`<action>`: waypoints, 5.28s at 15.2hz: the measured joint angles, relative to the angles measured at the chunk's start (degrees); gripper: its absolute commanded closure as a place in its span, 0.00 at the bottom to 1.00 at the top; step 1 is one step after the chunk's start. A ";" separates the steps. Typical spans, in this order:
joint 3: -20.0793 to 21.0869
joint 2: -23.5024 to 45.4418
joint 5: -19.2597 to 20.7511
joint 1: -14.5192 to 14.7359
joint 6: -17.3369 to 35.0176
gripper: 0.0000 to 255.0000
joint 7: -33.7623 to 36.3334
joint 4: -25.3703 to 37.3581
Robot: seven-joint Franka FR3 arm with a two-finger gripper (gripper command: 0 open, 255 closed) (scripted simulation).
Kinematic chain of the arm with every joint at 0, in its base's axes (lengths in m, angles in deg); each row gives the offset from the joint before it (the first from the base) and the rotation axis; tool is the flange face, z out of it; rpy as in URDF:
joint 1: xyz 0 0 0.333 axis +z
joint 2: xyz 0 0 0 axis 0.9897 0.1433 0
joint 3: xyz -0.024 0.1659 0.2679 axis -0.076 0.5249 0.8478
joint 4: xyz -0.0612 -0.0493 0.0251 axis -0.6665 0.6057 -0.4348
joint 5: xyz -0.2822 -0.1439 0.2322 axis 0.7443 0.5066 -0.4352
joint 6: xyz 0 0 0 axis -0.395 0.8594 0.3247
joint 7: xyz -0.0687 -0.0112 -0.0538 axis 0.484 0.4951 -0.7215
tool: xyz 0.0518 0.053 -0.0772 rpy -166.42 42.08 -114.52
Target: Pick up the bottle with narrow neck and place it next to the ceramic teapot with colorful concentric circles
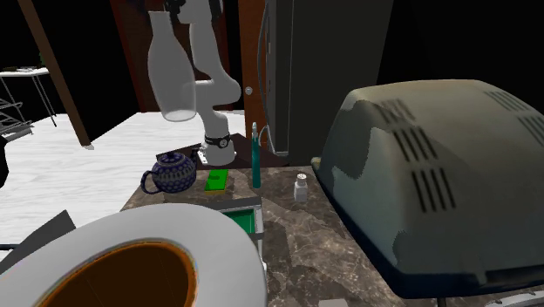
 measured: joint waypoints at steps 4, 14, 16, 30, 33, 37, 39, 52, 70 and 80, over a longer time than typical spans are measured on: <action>0.19 -1.98 0.38 -0.17 3.00 1.00 0.32 -4.93; 0.20 -5.50 1.14 -0.61 10.96 1.00 0.87 -16.37; 0.23 -6.17 1.28 -0.69 12.26 1.00 1.01 -18.33; -0.44 -8.87 2.28 -1.34 22.80 1.00 1.29 -31.52; -0.56 -9.20 2.45 -1.45 24.94 1.00 1.40 -33.99; -0.95 -9.15 2.70 -1.58 28.15 1.00 1.34 -37.16; -1.17 -9.37 2.91 -1.73 29.54 1.00 1.25 -38.75; -2.40 -7.97 3.59 -2.01 39.89 1.00 1.21 -47.72; -2.82 -7.14 3.73 -2.04 42.81 0.00 1.11 -49.71; -1.99 -8.81 3.41 -1.98 36.10 0.00 1.18 -44.69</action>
